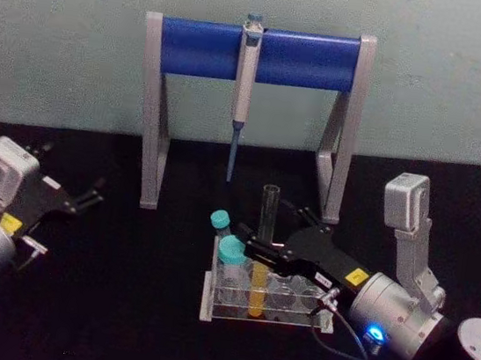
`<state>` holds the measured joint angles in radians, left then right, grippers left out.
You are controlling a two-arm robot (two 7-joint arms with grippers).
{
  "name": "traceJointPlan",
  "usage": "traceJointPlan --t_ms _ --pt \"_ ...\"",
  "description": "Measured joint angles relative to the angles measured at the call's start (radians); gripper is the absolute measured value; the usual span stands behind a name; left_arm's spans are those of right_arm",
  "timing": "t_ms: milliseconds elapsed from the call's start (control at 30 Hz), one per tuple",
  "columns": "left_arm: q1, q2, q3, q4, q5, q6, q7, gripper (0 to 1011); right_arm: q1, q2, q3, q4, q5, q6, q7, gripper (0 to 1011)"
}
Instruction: Pick up the test tube from the test tube rack, shake it, then place it back into the test tube rack.
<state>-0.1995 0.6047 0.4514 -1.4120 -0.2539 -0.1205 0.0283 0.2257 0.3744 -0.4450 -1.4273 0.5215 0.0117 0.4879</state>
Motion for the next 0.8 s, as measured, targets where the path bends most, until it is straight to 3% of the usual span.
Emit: traceJointPlan --t_ms 300,533,800 --pt "0.0 0.0 0.0 0.0 0.0 0.0 0.0 1001 -0.001 0.0 0.001 0.0 0.0 0.0 0.0 961" --pt "0.0 0.0 0.0 0.0 0.0 0.0 0.0 1001 -0.001 0.0 0.001 -0.001 -0.001 -0.001 0.0 792" --pt "0.0 0.0 0.0 0.0 0.0 0.0 0.0 1001 -0.001 0.0 0.001 -0.002 -0.001 -0.001 -0.001 515"
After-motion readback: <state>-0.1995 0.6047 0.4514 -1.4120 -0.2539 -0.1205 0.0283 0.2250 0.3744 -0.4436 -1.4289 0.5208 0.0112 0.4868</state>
